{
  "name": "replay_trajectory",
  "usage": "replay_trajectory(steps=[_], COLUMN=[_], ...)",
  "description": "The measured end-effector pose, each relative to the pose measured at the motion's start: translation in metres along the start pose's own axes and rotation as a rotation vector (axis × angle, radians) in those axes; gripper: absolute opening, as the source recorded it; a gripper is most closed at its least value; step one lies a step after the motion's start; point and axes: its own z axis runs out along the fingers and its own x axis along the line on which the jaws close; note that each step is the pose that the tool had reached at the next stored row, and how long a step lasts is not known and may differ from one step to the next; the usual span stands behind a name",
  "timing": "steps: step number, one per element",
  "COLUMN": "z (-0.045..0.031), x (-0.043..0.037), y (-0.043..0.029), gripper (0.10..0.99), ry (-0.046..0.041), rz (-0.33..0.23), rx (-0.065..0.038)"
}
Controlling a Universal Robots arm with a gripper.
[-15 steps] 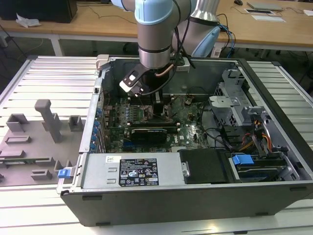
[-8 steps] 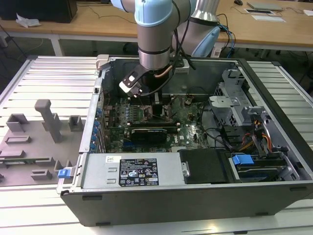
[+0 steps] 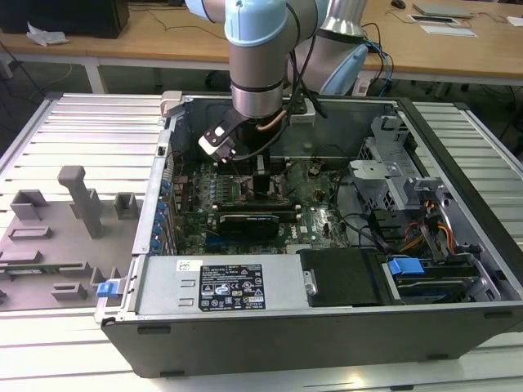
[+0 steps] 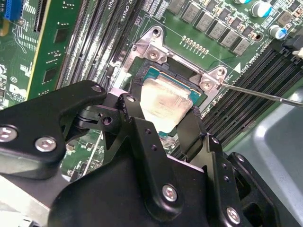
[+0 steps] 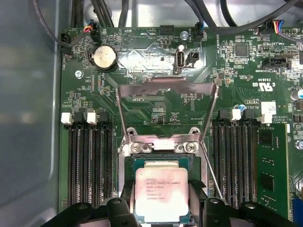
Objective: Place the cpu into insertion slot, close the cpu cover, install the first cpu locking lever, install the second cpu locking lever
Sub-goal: 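Place the cpu into insertion slot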
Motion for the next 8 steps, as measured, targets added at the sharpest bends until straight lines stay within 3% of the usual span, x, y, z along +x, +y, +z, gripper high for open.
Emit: replay_trajectory(steps=[7,8], z=[0.0005,0.0005], x=[0.0002,0.0001], y=[0.0000,0.0000], gripper=[0.553,0.616], ry=[0.0002,0.0001], rz=[0.000,0.000], rx=[0.000,0.000])
